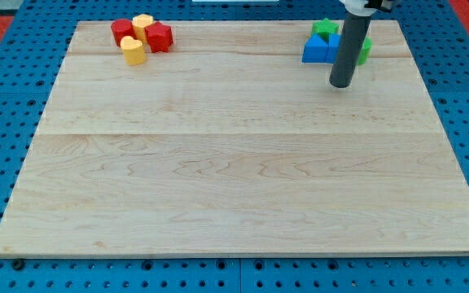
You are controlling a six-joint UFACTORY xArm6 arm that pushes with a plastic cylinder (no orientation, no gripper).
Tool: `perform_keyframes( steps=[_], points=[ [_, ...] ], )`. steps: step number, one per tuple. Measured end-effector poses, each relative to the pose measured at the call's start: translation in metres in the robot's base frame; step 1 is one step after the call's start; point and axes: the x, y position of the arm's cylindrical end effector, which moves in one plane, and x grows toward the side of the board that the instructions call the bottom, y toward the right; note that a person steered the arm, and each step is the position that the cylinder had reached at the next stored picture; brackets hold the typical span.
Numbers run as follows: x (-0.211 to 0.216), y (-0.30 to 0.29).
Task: Move the green star and blue triangle to the bottom right of the red star
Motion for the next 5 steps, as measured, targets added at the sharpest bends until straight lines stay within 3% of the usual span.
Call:
perform_keyframes(
  steps=[1, 2, 3, 4, 5],
  points=[
    [0.0, 0.0],
    [0.002, 0.039],
    [-0.006, 0.146],
    [-0.081, 0.147],
    [-0.145, 0.089]
  ],
)
